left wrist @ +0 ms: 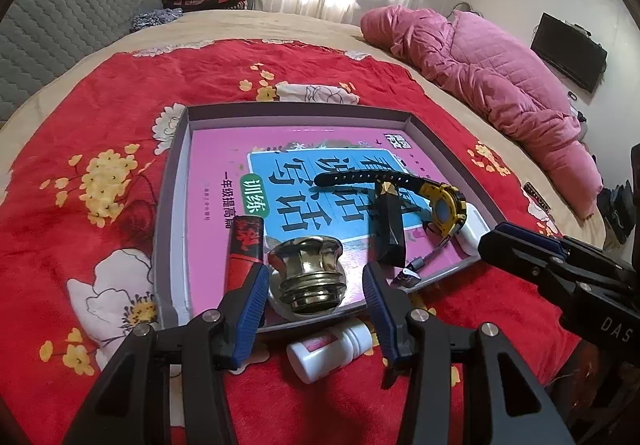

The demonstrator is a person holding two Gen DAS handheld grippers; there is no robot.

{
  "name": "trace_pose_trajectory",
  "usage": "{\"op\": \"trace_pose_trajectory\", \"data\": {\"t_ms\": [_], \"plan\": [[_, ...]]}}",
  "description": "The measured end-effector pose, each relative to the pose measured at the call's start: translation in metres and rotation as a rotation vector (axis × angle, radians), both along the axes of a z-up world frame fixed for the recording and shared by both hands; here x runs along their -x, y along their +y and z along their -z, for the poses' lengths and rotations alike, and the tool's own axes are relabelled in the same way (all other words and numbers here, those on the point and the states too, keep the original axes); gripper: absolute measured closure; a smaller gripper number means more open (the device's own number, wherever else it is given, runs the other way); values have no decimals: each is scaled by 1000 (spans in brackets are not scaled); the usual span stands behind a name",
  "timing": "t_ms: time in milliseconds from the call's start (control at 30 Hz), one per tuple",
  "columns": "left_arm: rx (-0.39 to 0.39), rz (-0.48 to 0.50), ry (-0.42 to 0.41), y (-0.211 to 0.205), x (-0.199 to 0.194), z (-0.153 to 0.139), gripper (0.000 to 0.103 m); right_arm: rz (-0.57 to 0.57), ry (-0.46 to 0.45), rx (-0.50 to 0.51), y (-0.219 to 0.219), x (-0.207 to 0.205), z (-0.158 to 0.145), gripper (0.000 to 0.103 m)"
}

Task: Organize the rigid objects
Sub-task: 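Lower the gold cylinder into the box with the left tool and open it, then move the left tool to the white pill bottle while the right tool reaches the black clip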

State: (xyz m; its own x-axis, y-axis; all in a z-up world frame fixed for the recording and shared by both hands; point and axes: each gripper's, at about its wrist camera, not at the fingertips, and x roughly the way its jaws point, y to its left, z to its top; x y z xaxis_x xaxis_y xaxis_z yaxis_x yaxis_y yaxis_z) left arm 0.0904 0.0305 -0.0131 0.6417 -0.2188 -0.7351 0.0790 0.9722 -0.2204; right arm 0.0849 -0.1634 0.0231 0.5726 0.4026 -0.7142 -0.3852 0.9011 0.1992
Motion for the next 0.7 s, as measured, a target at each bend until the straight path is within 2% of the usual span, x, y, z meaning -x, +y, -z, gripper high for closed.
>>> {"op": "trace_pose_trajectory", "data": {"t_ms": [267, 400, 700], "plan": [[6, -21, -5, 4, 10, -9, 54, -4, -12, -10, -3, 7, -8, 65], [3, -27, -4, 5, 14, -12, 54, -11, -20, -15, -4, 11, -12, 59], [-15, -28, 3, 4, 25, -16, 54, -38, -11, -11, -2, 22, -11, 55]]}}
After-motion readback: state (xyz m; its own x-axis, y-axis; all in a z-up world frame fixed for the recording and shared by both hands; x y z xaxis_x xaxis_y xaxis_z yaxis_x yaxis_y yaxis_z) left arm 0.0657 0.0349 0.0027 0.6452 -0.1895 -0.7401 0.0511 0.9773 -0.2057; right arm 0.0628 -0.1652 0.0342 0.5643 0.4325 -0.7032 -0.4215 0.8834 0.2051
